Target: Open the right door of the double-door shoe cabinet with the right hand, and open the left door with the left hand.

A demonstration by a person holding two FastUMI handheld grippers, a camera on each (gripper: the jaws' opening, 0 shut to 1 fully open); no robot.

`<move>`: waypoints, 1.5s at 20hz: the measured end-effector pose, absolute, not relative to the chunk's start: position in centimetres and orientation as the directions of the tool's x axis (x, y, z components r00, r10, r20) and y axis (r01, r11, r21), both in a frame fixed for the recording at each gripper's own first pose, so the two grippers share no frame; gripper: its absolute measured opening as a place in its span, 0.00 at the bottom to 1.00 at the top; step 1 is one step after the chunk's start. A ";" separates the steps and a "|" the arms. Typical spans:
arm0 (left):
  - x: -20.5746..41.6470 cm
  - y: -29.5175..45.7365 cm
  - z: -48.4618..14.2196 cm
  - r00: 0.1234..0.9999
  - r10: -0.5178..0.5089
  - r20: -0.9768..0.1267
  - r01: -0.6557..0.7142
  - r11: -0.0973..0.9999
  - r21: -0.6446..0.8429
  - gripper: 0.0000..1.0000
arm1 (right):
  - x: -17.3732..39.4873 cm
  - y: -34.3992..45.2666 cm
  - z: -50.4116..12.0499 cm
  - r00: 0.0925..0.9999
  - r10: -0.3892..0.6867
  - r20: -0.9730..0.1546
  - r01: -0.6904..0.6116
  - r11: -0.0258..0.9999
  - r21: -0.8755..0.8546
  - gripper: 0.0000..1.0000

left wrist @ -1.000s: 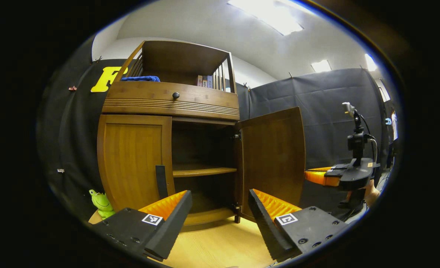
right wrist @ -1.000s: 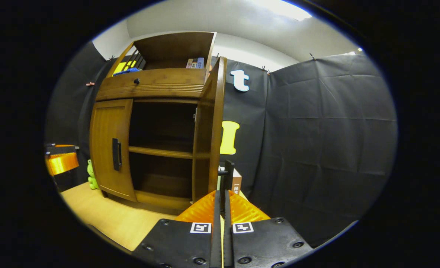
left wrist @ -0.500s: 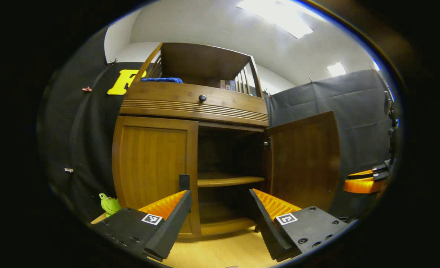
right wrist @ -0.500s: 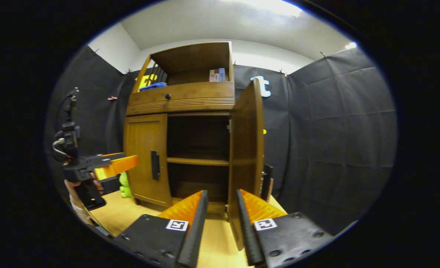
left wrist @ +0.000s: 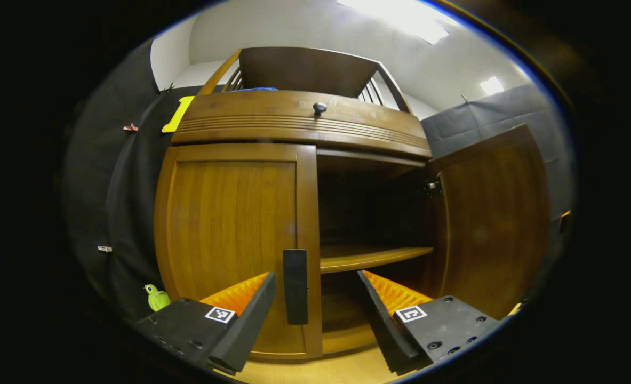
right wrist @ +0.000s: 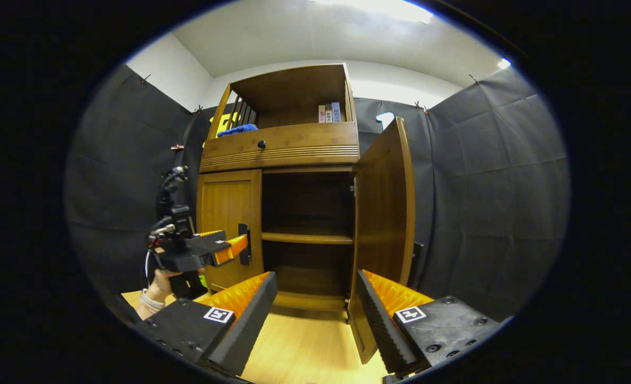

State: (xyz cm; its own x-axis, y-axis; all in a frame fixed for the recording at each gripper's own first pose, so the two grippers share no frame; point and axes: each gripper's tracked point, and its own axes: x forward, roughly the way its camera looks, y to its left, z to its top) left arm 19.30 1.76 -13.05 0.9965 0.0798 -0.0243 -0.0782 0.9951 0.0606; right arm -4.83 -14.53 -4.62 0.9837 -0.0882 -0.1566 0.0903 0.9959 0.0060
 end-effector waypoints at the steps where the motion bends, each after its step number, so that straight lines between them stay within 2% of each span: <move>1: 20.0 2.0 -13.9 0.995 0.091 -0.037 -0.088 0.993 0.077 0.92 | -4.5 -14.8 -4.8 0.984 -0.085 -0.158 0.087 0.996 0.008 0.94; 6: 23.2 3.0 -16.1 0.989 0.137 -0.048 -0.131 0.986 0.108 0.86 | -2.7 -17.8 -6.6 0.979 -0.132 -0.157 0.133 0.991 0.000 0.94; 7: 23.5 3.3 -16.2 0.989 0.144 -0.045 -0.138 0.985 0.105 0.85 | -2.5 -18.0 -7.0 0.978 -0.126 -0.164 0.131 0.991 0.021 0.95; 9: 24.2 3.6 -16.6 0.988 0.146 -0.044 -0.142 0.986 0.091 0.75 | -2.4 -18.2 -7.7 0.978 -0.116 -0.175 0.130 0.989 0.066 0.95; 10: 24.4 3.8 -16.7 0.988 0.150 -0.045 -0.145 0.986 0.085 0.81 | -2.4 -18.3 -8.1 0.977 -0.113 -0.181 0.130 0.988 0.085 0.95; 12: 24.6 4.2 -17.4 0.986 0.155 -0.054 -0.151 0.986 0.072 0.75 | -2.2 -18.1 -8.5 0.976 -0.099 -0.192 0.123 0.985 0.120 0.94; 13: 24.8 4.4 -17.5 0.986 0.158 -0.056 -0.154 0.986 0.065 0.73 | -2.1 -17.9 -8.6 0.976 -0.094 -0.197 0.121 0.985 0.127 0.97; 14: 24.9 4.6 -17.5 0.985 0.164 -0.056 -0.160 0.985 0.062 0.71 | -2.0 -17.8 -8.7 0.976 -0.091 -0.199 0.117 0.985 0.124 0.93; 16: 25.5 5.3 -17.7 0.981 0.184 -0.055 -0.180 0.982 0.064 0.59 | -2.2 -17.7 -8.9 0.975 -0.092 -0.204 0.114 0.988 0.101 0.93; 17: 25.5 5.0 -17.6 0.984 0.167 -0.056 -0.165 0.985 0.050 0.49 | -2.2 -17.7 -8.9 0.974 -0.095 -0.204 0.115 0.989 0.089 0.93; 21: 25.4 5.1 -17.6 0.986 0.156 -0.058 -0.154 0.987 0.044 0.36 | -2.6 -17.3 -9.0 0.972 -0.104 -0.212 0.117 0.992 0.051 0.93; 25: 24.6 4.9 -17.6 0.988 0.127 -0.088 -0.127 0.992 0.004 0.32 | -2.9 -16.4 -8.6 0.970 -0.102 -0.219 0.114 0.993 0.042 0.93; 30: 21.3 4.8 -17.1 0.992 0.092 -0.092 -0.094 0.995 -0.017 0.32 | -4.0 -14.5 -8.2 0.972 -0.091 -0.219 0.099 0.995 0.025 0.93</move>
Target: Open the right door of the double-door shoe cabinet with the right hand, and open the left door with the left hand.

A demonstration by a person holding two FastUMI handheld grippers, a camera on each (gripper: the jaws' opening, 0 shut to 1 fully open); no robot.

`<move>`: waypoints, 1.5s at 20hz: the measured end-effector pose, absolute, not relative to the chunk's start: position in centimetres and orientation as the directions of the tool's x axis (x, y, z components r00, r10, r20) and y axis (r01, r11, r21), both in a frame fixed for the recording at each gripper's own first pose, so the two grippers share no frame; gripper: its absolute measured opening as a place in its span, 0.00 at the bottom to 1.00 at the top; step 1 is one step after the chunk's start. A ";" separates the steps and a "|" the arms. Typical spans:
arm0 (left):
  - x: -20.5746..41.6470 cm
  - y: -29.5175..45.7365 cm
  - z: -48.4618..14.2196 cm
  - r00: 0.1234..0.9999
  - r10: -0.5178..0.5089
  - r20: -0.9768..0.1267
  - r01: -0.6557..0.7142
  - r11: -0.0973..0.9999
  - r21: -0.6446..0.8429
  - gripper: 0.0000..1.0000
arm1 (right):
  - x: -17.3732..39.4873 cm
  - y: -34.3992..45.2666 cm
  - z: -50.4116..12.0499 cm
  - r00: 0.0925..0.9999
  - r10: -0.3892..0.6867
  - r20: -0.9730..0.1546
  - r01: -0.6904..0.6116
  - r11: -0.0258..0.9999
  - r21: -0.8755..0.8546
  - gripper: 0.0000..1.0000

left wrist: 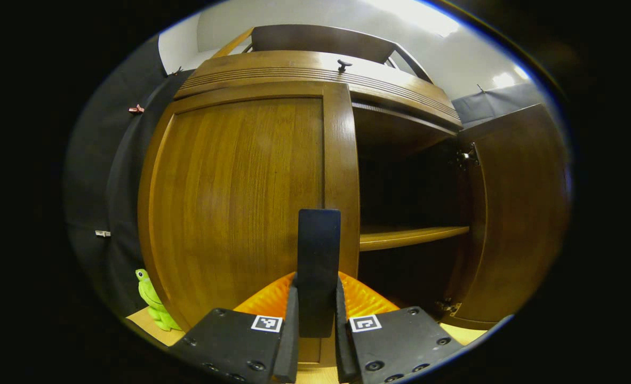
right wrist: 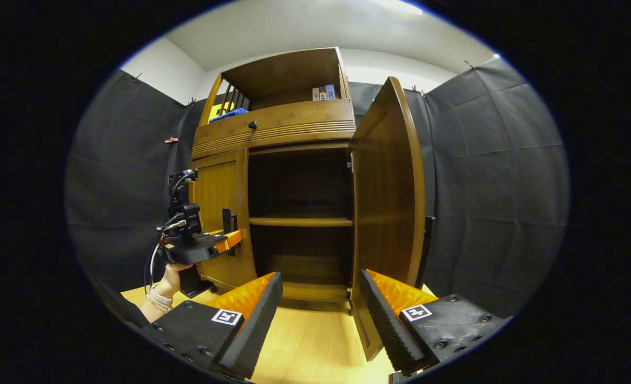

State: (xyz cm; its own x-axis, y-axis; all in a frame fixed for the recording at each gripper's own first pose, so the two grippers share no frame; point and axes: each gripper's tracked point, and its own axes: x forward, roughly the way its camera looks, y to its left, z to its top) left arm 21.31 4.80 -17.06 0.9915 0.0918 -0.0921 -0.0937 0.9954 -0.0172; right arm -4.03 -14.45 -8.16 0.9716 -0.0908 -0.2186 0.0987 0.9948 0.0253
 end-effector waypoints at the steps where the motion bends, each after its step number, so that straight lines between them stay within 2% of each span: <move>1: 20.5 4.8 -16.9 0.992 0.087 -0.092 -0.089 0.996 -0.023 0.32 | -4.2 -13.8 -8.0 0.973 -0.081 -0.218 0.089 0.996 0.025 0.93; 13: 12.8 6.2 -15.4 0.991 0.063 -0.115 -0.072 0.995 -0.075 0.31 | -6.5 -8.8 -6.4 0.976 -0.023 -0.215 0.026 1.000 0.014 0.93; 26: 5.2 10.4 -14.1 0.983 0.130 -0.127 -0.138 0.989 -0.052 0.29 | -6.6 -3.6 -6.2 0.974 0.071 -0.215 -0.062 0.997 0.048 0.93; 27: 4.8 10.8 -14.0 0.982 0.140 -0.127 -0.146 0.989 -0.040 0.27 | -6.5 -3.4 -6.2 0.974 0.075 -0.213 -0.067 0.997 0.045 0.95; 30: 3.8 11.9 -14.0 0.979 0.156 -0.131 -0.162 0.986 -0.036 0.27 | -6.6 -2.9 -6.5 0.975 0.076 -0.210 -0.072 0.997 0.028 0.93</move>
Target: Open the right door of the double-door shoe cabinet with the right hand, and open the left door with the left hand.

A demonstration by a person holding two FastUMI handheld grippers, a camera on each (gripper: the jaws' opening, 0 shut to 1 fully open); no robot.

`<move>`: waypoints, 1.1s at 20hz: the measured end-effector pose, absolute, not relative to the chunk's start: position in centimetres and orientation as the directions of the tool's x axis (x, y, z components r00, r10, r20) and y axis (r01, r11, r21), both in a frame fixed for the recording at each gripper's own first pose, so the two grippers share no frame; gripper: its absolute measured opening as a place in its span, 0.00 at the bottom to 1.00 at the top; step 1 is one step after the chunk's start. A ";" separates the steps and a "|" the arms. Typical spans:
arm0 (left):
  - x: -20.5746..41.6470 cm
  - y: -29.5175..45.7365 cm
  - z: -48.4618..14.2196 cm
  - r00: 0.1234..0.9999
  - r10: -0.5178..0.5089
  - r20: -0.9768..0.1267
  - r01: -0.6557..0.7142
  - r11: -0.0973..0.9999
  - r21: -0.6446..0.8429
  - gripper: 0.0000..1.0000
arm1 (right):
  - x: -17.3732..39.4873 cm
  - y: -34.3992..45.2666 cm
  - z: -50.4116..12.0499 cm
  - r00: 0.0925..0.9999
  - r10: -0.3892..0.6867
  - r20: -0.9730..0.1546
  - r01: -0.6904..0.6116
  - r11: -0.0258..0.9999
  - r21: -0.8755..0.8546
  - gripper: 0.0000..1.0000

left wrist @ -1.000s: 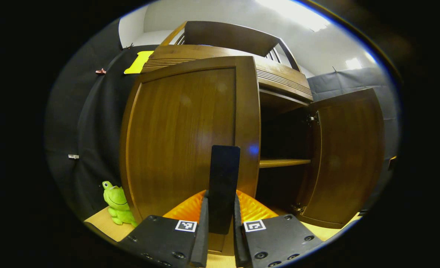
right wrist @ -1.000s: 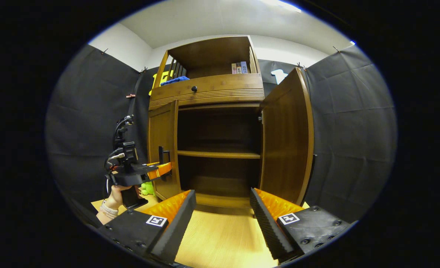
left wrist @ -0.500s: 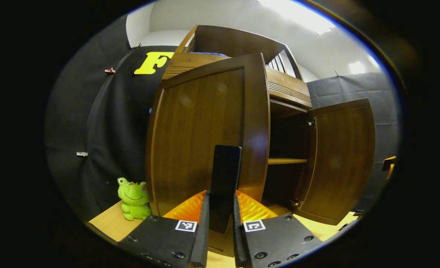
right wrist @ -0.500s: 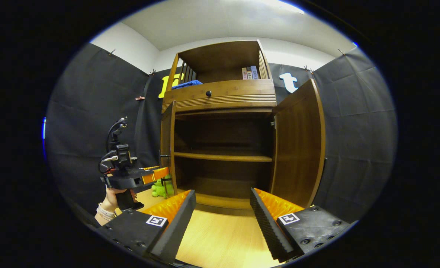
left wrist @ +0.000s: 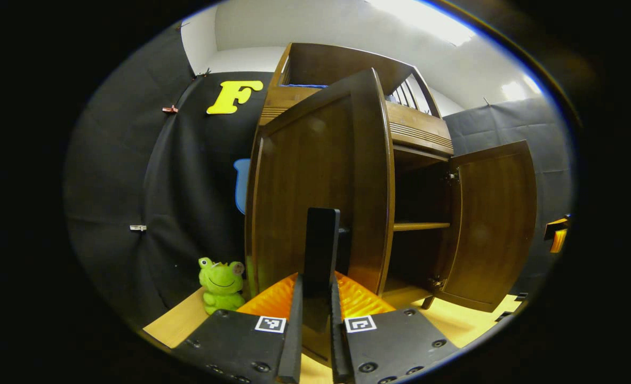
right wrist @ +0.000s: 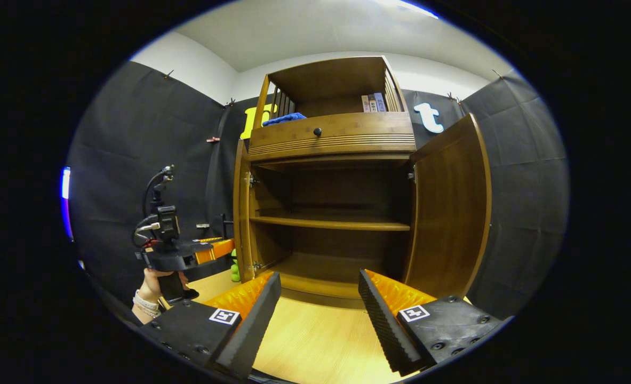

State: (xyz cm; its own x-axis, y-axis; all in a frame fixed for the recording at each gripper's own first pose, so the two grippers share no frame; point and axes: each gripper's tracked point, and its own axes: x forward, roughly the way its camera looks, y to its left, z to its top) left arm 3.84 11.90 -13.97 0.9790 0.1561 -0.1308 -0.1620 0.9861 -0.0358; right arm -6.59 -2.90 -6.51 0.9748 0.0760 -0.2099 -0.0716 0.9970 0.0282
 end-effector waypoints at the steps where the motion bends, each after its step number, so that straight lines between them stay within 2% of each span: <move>1: 3.5 12.2 -13.9 0.979 0.155 -0.134 -0.161 0.986 -0.038 0.25 | -6.5 -2.6 -6.6 0.974 0.080 -0.211 -0.076 0.997 0.030 0.93; 2: 3.2 12.5 -13.8 0.978 0.157 -0.135 -0.163 0.986 -0.039 0.25 | -6.3 -2.2 -6.6 0.973 0.087 -0.212 -0.081 0.996 0.033 0.88; 3: 2.9 12.9 -13.7 0.977 0.163 -0.135 -0.170 0.985 -0.036 0.24 | -6.3 -1.9 -6.6 0.973 0.093 -0.213 -0.087 0.995 0.037 0.93; 9: 1.2 15.2 -13.6 0.967 0.215 -0.136 -0.219 0.976 -0.012 0.20 | -6.0 -0.4 -6.4 0.971 0.122 -0.206 -0.115 0.992 0.045 0.93; 10: 1.0 15.5 -13.6 0.965 0.223 -0.135 -0.227 0.974 -0.014 0.20 | -5.9 -0.1 -6.6 0.970 0.126 -0.208 -0.118 0.992 0.047 0.98; 20: -1.7 19.3 -13.2 0.938 0.325 -0.119 -0.327 0.945 0.004 0.11 | -5.8 2.3 -7.3 0.961 0.158 -0.226 -0.150 0.987 0.055 0.98; 21: -2.1 19.6 -13.1 0.937 0.329 -0.115 -0.330 0.944 0.008 0.10 | -5.8 2.5 -7.3 0.961 0.162 -0.226 -0.154 0.987 0.054 0.93; 22: -2.5 20.0 -13.0 0.935 0.337 -0.112 -0.338 0.941 0.012 0.09 | -5.8 2.8 -7.4 0.961 0.165 -0.224 -0.157 0.986 0.052 0.93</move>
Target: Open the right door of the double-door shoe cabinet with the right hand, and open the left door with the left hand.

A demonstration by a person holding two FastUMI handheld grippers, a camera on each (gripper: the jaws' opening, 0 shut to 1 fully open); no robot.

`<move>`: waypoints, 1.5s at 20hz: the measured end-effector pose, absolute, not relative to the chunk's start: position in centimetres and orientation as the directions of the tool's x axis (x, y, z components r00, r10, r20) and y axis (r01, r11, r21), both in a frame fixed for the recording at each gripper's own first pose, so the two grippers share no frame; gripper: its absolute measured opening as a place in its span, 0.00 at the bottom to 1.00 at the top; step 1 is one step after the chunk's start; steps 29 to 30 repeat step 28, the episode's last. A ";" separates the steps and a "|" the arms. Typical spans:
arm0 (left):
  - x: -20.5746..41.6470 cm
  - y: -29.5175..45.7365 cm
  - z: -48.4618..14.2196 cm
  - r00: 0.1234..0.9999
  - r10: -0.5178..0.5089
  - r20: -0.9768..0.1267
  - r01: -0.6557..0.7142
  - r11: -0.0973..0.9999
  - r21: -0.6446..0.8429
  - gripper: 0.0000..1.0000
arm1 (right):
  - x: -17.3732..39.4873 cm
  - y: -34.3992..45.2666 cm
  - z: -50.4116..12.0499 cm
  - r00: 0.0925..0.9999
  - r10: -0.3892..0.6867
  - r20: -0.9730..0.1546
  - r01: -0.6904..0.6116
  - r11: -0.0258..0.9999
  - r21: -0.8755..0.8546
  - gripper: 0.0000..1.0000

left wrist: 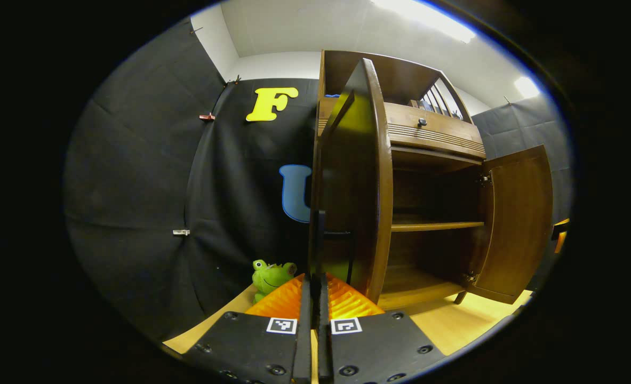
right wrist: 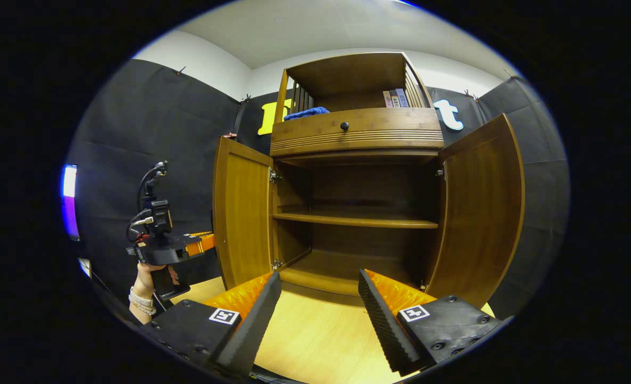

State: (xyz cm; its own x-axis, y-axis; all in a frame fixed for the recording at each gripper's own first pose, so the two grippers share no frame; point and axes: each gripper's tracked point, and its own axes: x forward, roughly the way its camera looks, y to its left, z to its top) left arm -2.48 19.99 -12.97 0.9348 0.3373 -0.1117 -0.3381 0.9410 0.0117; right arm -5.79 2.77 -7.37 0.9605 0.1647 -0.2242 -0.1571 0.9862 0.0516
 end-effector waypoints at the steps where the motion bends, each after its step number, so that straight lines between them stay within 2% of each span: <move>1: -3.0 20.4 -12.9 0.931 0.347 -0.110 -0.348 0.937 0.017 0.08 | -5.8 3.0 -7.3 0.961 0.167 -0.221 -0.160 0.986 0.047 0.93; 4: -4.5 21.2 -12.5 0.919 0.379 -0.109 -0.380 0.925 0.019 0.07 | -5.8 3.5 -7.2 0.963 0.171 -0.211 -0.168 0.985 0.032 0.92; 8: -6.6 19.2 -10.5 0.936 0.339 -0.094 -0.344 0.938 -0.039 0.05 | -5.7 3.4 -7.1 0.966 0.161 -0.201 -0.158 0.987 0.030 0.92; 13: -7.7 11.8 -7.7 0.980 0.174 -0.096 -0.179 0.983 -0.045 0.05 | -5.5 2.6 -7.2 0.967 0.135 -0.215 -0.124 0.990 0.061 0.92; 14: -7.6 10.7 -7.3 0.985 0.148 -0.092 -0.151 0.988 -0.026 0.10 | -5.6 2.5 -7.4 0.966 0.132 -0.224 -0.119 0.990 0.072 0.92; 15: -7.6 9.5 -6.7 0.990 0.113 -0.085 -0.114 0.993 -0.005 0.07 | -5.8 2.5 -7.2 0.965 0.130 -0.229 -0.114 0.990 0.081 0.92; 16: -7.5 8.1 -6.2 0.995 0.074 -0.072 -0.074 0.997 0.005 0.11 | -5.8 2.3 -7.1 0.965 0.126 -0.230 -0.109 0.990 0.086 0.92; 18: -7.0 5.9 -5.7 0.999 0.008 -0.054 -0.008 1.000 -0.006 0.46 | -5.9 1.8 -6.9 0.967 0.112 -0.229 -0.095 0.992 0.083 0.92; 21: -6.4 5.4 -5.9 0.998 0.005 -0.067 -0.006 1.000 -0.014 0.98 | -6.2 0.9 -6.6 0.973 0.082 -0.217 -0.069 0.995 0.067 0.92; 23: -6.1 5.3 -6.1 0.996 0.022 -0.087 -0.020 1.000 0.023 0.98 | -6.2 0.2 -6.2 0.977 0.065 -0.203 -0.053 0.997 0.063 0.93; 27: -4.9 4.4 -5.4 0.999 0.034 -0.042 -0.031 0.997 0.073 0.98 | -6.0 -0.6 -5.3 0.984 0.042 -0.174 -0.033 0.998 0.055 0.95; 28: -4.9 4.0 -5.4 0.999 0.024 -0.036 -0.022 0.998 0.066 0.93 | -6.1 -0.9 -5.1 0.985 0.034 -0.169 -0.027 0.999 0.045 0.96; 30: -4.9 4.0 -5.4 0.999 0.024 -0.036 -0.022 0.998 0.066 0.93 | -6.1 -0.9 -5.1 0.985 0.034 -0.169 -0.027 0.999 0.045 0.96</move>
